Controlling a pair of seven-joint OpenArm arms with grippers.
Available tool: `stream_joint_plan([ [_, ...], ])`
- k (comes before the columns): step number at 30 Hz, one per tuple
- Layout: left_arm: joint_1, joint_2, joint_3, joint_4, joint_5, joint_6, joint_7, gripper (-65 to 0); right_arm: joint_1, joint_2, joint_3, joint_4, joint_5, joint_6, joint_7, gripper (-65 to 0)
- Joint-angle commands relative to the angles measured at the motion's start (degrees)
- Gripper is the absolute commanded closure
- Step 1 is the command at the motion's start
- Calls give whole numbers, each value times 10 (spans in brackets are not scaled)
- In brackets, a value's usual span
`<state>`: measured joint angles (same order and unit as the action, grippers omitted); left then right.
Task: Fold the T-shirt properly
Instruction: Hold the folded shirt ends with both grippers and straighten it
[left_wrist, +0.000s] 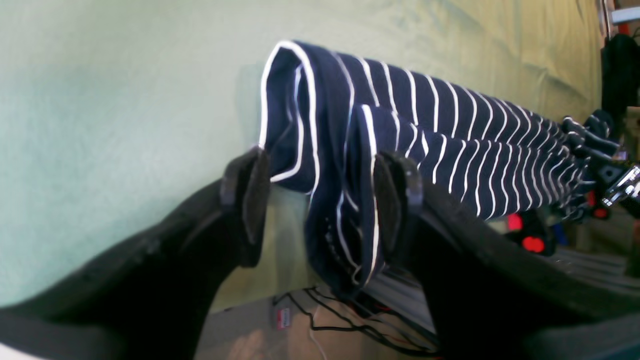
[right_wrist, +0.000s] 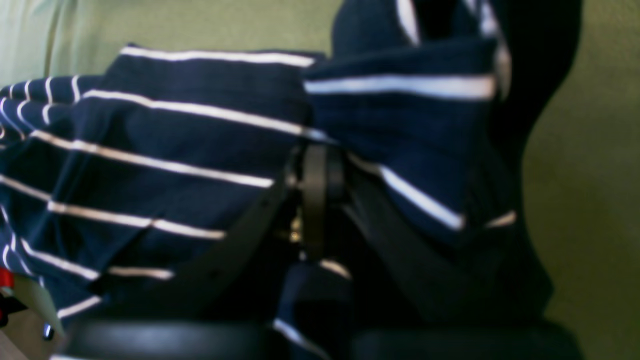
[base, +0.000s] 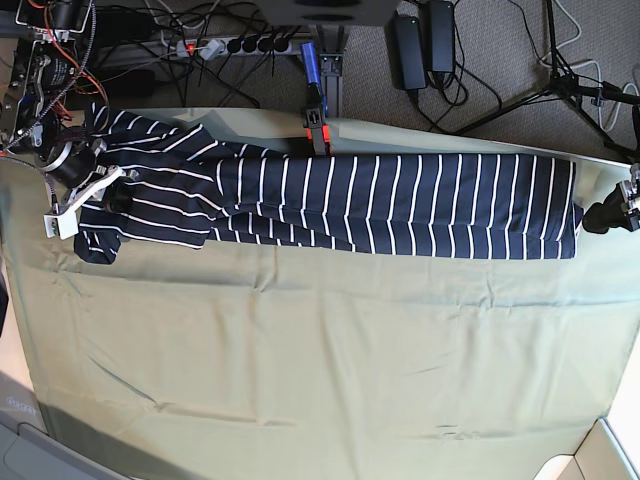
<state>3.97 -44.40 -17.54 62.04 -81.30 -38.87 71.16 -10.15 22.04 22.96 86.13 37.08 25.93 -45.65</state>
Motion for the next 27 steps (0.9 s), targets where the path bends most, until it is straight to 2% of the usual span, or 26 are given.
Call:
stream_joint_plan([
  [1, -8, -16, -5, 5, -19, -11, -4, -364, 3, 8, 2, 4, 0, 41, -7, 0],
  [6, -8, -14, -5, 5, -27, -11, -11, -364, 3, 8, 2, 4, 0, 41, -9, 0],
  [10, -8, -12, -5, 5, -2, -11, -43, -364, 3, 8, 2, 4, 0, 41, -9, 0],
  [23, -7, 2, -5, 5, 21, -11, -42, -364, 3, 8, 2, 4, 0, 41, -9, 0],
  [27, -7, 17, -5, 5, 23, -11, -36, -364, 3, 8, 2, 4, 0, 41, -9, 0],
])
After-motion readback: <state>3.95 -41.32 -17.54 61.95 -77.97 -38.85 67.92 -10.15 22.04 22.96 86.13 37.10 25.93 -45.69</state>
